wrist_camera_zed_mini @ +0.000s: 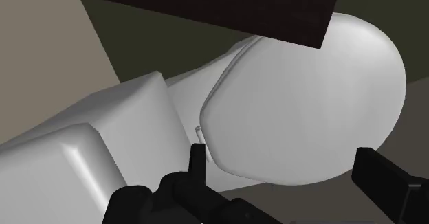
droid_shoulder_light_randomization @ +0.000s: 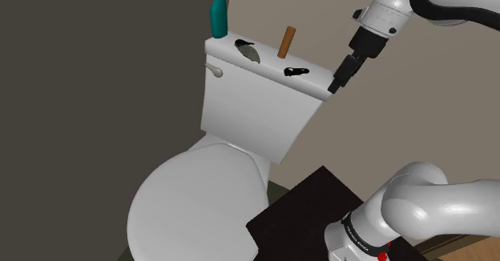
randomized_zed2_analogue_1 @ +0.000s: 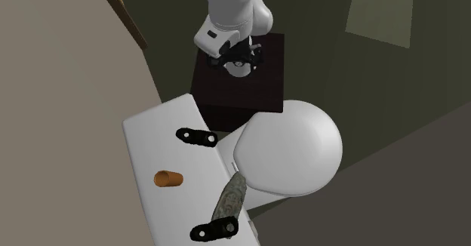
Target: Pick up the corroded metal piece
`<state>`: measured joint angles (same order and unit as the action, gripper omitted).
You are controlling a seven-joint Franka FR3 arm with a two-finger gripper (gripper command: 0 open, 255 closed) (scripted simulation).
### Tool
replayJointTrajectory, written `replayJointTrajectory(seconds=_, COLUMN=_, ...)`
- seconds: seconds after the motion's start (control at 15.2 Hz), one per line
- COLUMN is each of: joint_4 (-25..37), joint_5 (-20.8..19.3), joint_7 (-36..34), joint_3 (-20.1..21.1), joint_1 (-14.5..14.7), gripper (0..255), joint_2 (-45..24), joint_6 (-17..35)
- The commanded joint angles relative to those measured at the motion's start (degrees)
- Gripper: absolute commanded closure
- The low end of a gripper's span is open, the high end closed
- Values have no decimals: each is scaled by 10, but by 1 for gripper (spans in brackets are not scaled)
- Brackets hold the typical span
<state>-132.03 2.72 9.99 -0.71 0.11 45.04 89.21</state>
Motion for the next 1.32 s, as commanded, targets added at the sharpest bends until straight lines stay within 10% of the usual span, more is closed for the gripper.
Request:
replayJointTrajectory(seconds=0.0, joint_4=0, joint_5=0, joint_7=0, joint_3=0, joint_1=0, gripper=0, joint_2=0, joint_6=0)
replayJointTrajectory(seconds=0.59, joint_4=111, joint_5=-75, joint_7=432, joint_3=-159, joint_1=96, gripper=0, joint_2=-157, joint_6=38)
replayJointTrajectory(seconds=1.25, joint_4=291, joint_5=-42, joint_7=842, joint_3=-253, joint_1=177, gripper=0, joint_2=-367, joint_6=54)
